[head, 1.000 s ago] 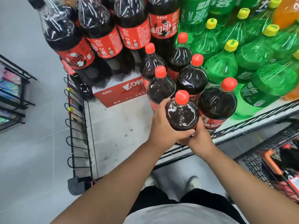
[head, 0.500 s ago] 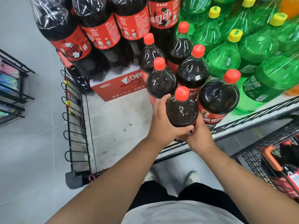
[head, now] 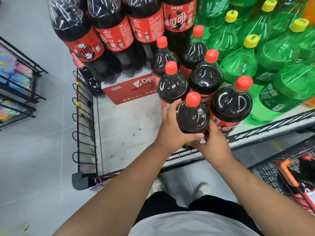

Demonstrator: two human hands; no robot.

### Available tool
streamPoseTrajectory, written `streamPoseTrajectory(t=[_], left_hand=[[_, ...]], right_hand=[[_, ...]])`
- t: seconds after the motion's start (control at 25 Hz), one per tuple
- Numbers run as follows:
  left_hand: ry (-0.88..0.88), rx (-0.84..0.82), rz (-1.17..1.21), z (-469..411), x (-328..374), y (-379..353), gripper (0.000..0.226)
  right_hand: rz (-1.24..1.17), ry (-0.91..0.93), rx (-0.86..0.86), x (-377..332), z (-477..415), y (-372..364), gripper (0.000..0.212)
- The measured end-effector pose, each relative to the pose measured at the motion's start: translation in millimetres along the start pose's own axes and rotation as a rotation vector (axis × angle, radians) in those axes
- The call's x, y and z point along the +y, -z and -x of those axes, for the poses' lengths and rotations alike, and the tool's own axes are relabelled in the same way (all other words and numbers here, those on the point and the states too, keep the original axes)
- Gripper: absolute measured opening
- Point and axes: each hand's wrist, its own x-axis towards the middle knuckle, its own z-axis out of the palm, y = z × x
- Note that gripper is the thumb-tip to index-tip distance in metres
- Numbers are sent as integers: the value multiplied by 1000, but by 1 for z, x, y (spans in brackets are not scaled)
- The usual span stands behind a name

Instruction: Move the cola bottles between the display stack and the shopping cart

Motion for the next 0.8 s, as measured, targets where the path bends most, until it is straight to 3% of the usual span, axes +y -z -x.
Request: streamPoseTrajectory(t=[0.2, 0.44, 0.64, 0.8], left_hand=[[36, 13, -26, 10, 15, 5, 114], [-24, -57, -157, 20, 40, 30, 90], [-194, -126, -258, 35, 59, 50, 80], [-364, -125, -276, 47, 70, 63, 73]], right_hand=[[-18, 46, -48, -11, 3, 19, 79], [27, 71, -111, -17, 12, 43, 82], [68, 33, -67, -36, 35, 53, 78], [148, 0, 62, -55, 64, 64, 77]])
